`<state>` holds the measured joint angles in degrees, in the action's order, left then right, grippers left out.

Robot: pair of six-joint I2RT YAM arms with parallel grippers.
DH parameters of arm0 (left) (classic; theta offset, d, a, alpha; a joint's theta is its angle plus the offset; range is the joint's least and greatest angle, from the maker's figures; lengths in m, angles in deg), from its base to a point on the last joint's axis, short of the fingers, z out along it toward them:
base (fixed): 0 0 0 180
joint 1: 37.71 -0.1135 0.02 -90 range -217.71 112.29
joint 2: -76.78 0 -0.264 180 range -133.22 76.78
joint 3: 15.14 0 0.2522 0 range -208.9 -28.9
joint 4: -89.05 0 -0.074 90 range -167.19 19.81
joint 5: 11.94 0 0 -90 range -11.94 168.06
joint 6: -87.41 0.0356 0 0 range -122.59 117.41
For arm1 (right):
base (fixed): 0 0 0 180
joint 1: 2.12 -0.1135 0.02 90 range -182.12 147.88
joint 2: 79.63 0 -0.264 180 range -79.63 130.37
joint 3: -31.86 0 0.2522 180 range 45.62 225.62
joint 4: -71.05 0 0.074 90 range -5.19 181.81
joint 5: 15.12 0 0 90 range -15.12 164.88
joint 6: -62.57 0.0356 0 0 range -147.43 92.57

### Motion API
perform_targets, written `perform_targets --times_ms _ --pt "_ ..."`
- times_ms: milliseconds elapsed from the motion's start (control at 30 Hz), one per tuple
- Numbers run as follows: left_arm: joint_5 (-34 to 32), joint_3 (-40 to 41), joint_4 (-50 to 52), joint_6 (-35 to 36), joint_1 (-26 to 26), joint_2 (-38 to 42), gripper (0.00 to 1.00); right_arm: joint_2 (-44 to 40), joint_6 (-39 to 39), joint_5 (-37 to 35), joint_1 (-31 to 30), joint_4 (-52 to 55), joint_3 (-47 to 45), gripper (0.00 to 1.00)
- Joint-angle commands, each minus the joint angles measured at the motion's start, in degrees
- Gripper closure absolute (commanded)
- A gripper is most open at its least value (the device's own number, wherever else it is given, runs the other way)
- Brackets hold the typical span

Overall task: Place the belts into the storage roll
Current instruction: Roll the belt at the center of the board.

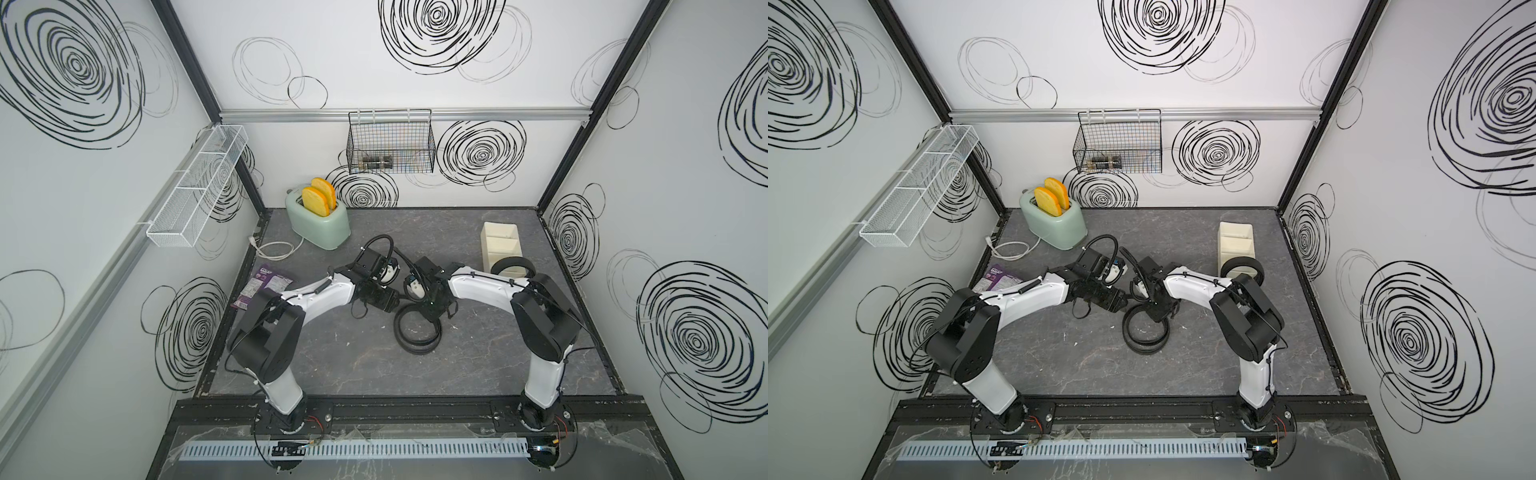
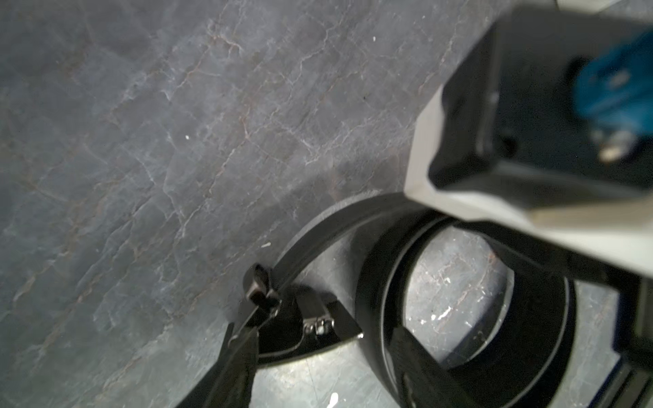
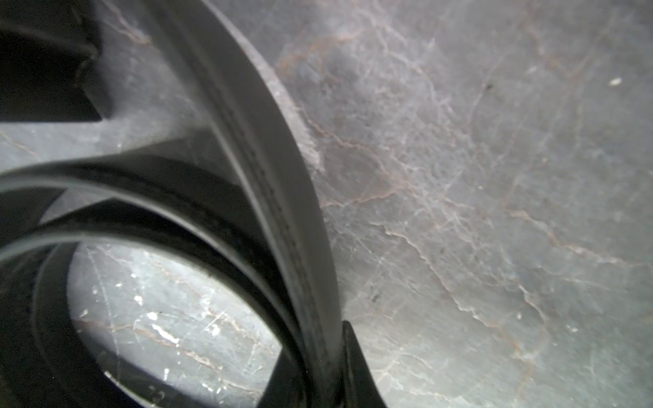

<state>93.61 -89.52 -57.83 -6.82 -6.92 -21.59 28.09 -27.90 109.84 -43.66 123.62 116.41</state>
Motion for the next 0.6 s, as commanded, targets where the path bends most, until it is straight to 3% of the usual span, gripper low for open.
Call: perform_targets --times_ms 0,467,567 --pt "-2.61 -2.13 0.31 2.51 0.5 -2.69 0.35 -1.64 -0.23 -1.5 -0.87 -0.28 -0.47 0.86" --pt "-12.01 -7.05 6.45 6.84 0.94 -6.07 0.35 -2.07 0.11 -2.29 -1.24 -0.03 -1.17 0.86" --pt "-9.39 -6.38 6.33 6.15 -1.21 -4.01 0.35 -2.0 0.11 -2.35 -1.13 0.06 -1.08 0.86"
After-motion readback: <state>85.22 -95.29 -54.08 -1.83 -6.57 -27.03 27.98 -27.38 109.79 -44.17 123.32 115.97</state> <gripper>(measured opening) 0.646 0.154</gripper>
